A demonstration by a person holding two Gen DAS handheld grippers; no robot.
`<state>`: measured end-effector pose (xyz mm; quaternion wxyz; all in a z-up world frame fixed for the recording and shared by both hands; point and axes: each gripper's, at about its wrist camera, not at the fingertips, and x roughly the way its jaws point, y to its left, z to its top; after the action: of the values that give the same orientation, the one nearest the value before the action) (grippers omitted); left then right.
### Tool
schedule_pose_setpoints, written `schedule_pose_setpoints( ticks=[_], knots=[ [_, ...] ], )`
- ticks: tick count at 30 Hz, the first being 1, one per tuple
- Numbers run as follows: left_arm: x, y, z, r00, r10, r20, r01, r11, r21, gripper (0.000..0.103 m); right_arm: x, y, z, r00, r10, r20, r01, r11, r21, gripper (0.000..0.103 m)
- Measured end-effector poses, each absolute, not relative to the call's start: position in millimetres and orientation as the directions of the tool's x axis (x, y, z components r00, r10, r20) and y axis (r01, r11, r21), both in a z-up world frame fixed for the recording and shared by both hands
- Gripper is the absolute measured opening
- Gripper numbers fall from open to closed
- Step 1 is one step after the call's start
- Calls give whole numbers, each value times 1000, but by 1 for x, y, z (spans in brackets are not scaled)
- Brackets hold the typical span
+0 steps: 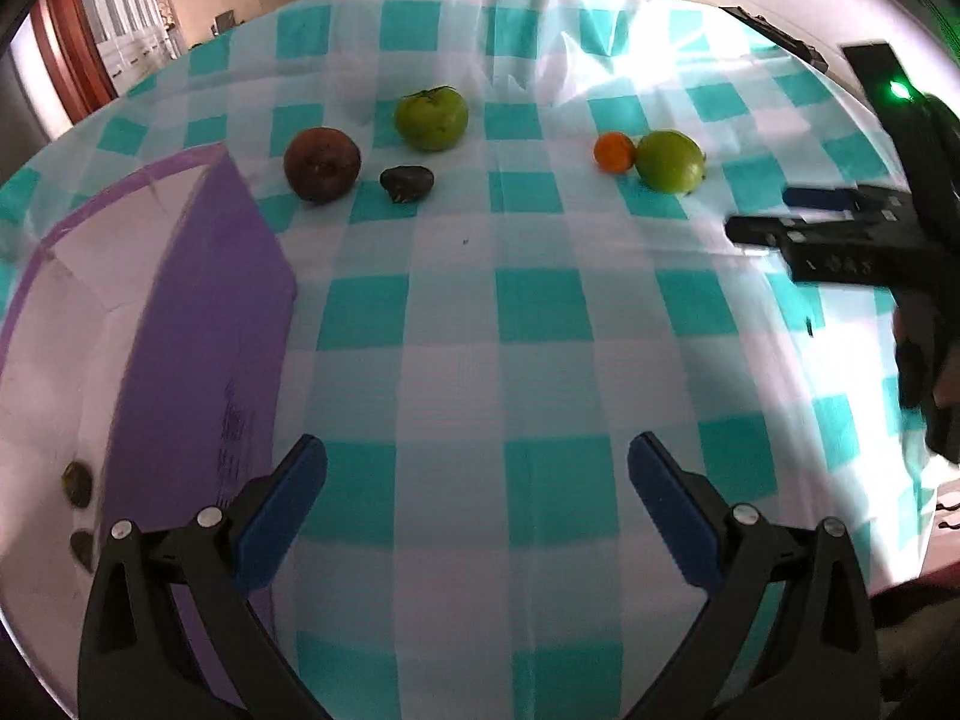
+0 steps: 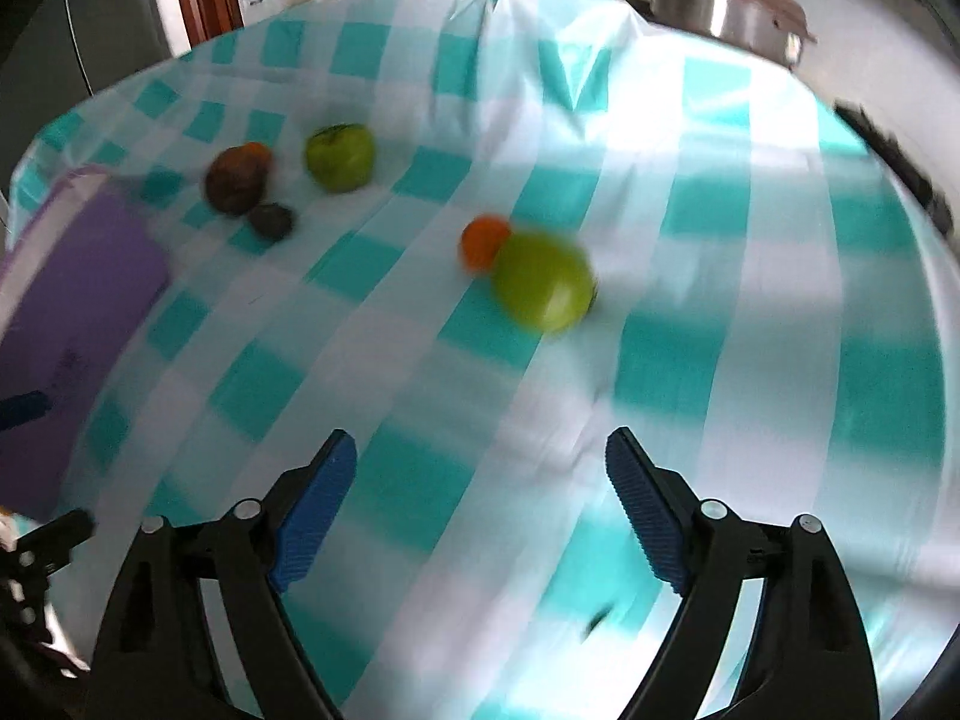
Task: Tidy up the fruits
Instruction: 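Move both open tools back toward the remaining fruits on the tablecloth, then grasp the green apple with the right tool while the left tool grasps a dark brown fruit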
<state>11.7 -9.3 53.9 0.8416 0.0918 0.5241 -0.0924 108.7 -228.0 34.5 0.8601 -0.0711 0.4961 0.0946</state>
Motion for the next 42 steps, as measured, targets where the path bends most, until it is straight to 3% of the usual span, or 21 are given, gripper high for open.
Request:
schedule_pose_setpoints(
  ticks=[6, 14, 18, 20, 32, 33, 34, 38, 39, 42],
  knots=[
    [39, -11, 31, 392, -93, -915, 297, 954, 30, 101, 171, -227, 9, 460, -3, -888, -228, 966, -122, 84],
    [86, -7, 6, 351, -140, -926, 243, 968, -54, 101, 206, -211, -25, 422, 8, -907, -302, 944, -132, 82],
    [123, -7, 2, 349, -160, -923, 179, 979, -102, 101, 208, -218, -27, 444, 32, -895, -254, 963, -91, 74],
    [140, -7, -1, 354, -154, -922, 142, 984, -110, 101, 206, -227, -25, 463, 26, -886, -206, 975, -79, 58],
    [232, -7, -12, 485, 41, -874, 6, 999, 50, 100, 156, -234, -25, 465, 60, -883, -41, 998, 46, 58],
    [238, -7, -14, 487, 46, -872, 7, 998, 57, 99, 153, -234, -26, 462, 61, -885, -37, 998, 49, 58],
    [241, -7, -16, 482, 41, -875, 13, 998, 55, 87, 150, -237, -27, 462, 63, -885, -38, 998, 51, 58],
    [235, -16, -15, 496, 22, -868, 73, 995, 67, 62, 142, -235, -22, 455, 64, -888, -39, 998, 52, 58],
    [231, -18, -14, 498, 15, -867, 85, 994, 65, 51, 140, -233, -22, 454, 65, -889, -38, 998, 53, 58],
    [215, -22, -10, 494, 0, -869, 113, 992, 64, 42, 124, -238, -19, 449, 68, -891, -43, 998, 55, 58]
  ],
)
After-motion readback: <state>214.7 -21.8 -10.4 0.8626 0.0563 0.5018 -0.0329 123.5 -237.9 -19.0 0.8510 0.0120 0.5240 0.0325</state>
